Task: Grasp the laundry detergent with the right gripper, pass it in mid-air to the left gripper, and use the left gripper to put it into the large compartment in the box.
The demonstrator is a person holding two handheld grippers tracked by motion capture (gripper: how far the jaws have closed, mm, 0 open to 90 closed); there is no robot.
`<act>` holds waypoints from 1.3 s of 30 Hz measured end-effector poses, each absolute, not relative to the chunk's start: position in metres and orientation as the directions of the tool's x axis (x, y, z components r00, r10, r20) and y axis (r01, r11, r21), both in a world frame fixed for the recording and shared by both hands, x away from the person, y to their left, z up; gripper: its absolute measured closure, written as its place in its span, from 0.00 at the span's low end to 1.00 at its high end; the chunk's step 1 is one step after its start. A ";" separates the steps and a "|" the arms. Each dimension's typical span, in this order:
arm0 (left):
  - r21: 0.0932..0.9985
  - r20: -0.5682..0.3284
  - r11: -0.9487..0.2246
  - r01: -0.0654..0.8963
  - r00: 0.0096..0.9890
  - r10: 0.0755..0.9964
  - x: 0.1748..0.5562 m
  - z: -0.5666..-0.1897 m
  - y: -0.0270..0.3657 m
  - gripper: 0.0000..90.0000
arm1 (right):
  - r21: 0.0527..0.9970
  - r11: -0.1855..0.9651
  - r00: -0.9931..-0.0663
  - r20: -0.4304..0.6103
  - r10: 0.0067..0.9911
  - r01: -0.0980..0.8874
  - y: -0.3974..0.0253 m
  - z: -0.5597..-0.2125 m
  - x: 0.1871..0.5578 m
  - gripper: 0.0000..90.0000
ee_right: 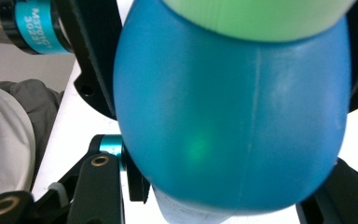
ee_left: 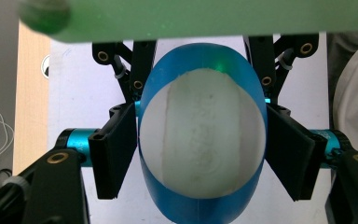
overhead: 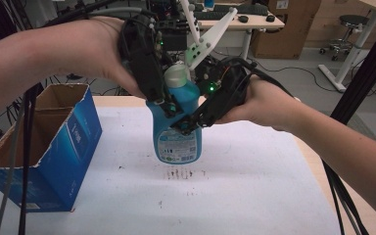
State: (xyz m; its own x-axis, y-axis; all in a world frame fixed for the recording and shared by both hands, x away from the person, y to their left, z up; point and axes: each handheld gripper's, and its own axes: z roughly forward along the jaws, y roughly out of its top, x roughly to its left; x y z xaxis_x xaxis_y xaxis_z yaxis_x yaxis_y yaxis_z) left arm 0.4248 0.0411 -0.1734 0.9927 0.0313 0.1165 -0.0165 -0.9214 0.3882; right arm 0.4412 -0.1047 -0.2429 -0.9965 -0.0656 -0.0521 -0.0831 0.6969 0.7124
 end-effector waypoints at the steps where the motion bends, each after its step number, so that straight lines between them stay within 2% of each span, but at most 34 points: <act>1: 0.384 0.120 -0.923 -0.021 0.992 0.027 0.425 -0.174 0.041 0.33 | 0.713 0.697 -0.997 -0.050 -0.064 -0.081 -0.105 -0.243 0.441 0.51; 15: 0.375 0.124 -0.927 -0.031 0.992 0.017 0.424 -0.175 0.040 0.36 | 0.708 0.702 -0.997 -0.039 -0.062 -0.071 -0.104 -0.243 0.440 0.51; 18: 0.374 0.122 -0.927 -0.024 0.992 0.023 0.424 -0.175 0.041 0.36 | 0.710 0.699 -0.997 -0.051 -0.060 -0.078 -0.105 -0.243 0.441 0.51; 19: 0.375 0.120 -0.927 -0.024 0.992 0.023 0.424 -0.175 0.041 0.36 | 0.701 0.704 -0.993 -0.086 -0.075 -0.114 -0.105 -0.242 0.444 0.51; 21: 0.382 0.121 -0.924 -0.020 0.992 0.028 0.424 -0.176 0.041 0.37 | 0.712 0.698 -0.997 -0.049 -0.055 -0.073 -0.105 -0.242 0.441 0.51; 39: 0.378 0.121 -0.926 -0.015 0.992 0.034 0.425 -0.177 0.041 0.40 | 0.707 0.704 -0.997 -0.045 -0.056 -0.071 -0.103 -0.244 0.441 0.51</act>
